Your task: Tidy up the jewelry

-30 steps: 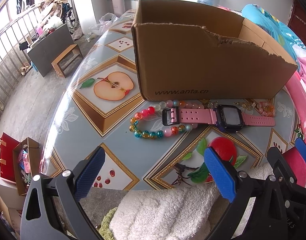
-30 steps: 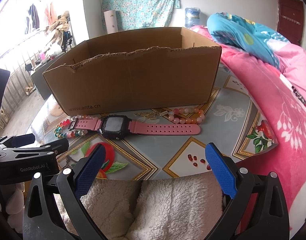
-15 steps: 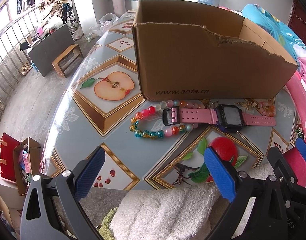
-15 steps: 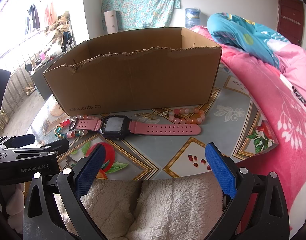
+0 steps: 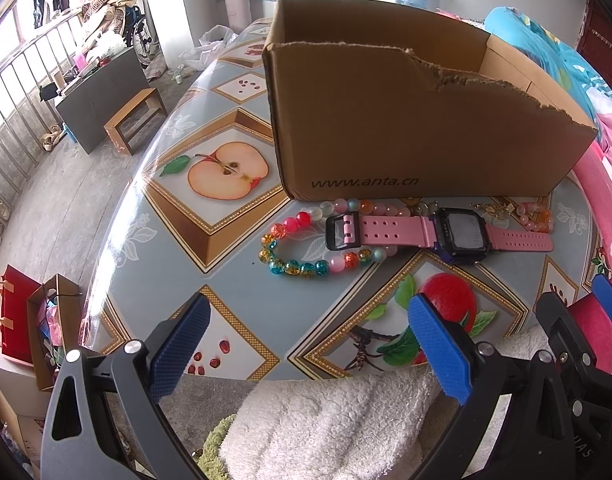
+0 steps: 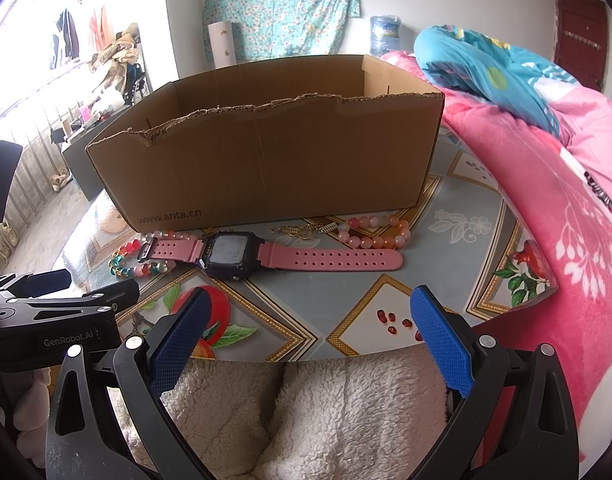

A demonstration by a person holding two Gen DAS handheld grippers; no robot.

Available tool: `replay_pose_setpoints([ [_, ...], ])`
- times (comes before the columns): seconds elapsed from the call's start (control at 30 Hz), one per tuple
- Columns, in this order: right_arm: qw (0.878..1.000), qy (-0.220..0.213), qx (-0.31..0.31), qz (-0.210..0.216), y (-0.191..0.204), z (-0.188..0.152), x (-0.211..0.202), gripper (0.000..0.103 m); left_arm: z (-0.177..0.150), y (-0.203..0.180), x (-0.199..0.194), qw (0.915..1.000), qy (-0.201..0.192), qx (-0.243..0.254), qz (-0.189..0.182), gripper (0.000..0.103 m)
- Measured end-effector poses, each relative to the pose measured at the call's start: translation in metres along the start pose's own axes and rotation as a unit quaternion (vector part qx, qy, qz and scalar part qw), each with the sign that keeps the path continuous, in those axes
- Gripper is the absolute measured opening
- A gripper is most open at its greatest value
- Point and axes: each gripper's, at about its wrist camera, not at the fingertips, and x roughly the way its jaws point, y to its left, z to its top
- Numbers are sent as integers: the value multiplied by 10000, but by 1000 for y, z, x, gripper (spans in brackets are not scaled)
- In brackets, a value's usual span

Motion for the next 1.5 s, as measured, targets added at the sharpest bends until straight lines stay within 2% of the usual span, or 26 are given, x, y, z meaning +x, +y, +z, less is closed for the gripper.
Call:
replay_pose_setpoints([
  [0.53,9996,-255,-50,105,1,1,-5,95,-5,11,7,9999,-61,79,29,97],
  [0.67,9979,-493,-280,307,4,4,-9,95,-2,21,5,9992,-327,217,-108,97],
  [0.77,9940,-672,-628,587,10,10,-9,94,2,29,-1,9963,-750,314,-277,97],
  [0.83,9897,-726,-945,797,16,15,-6,88,5,34,-3,9935,-1000,385,-398,97],
  [1.0,9756,-440,-1603,1435,30,28,17,68,11,34,2,9866,-1302,654,-738,97],
  [1.07,9711,-266,-1781,1565,33,32,30,66,12,31,4,9839,-1356,810,-833,96],
  [1.2,9573,81,-2250,1815,39,39,51,66,13,24,8,9775,-1341,1151,-1155,85],
  [1.4,9407,579,-2770,1872,46,40,73,66,9,5,13,9635,-1282,1765,-1550,67],
  [1.5,9315,872,-2961,1923,50,36,82,61,8,-7,14,9565,-1283,2069,-1611,64],
])
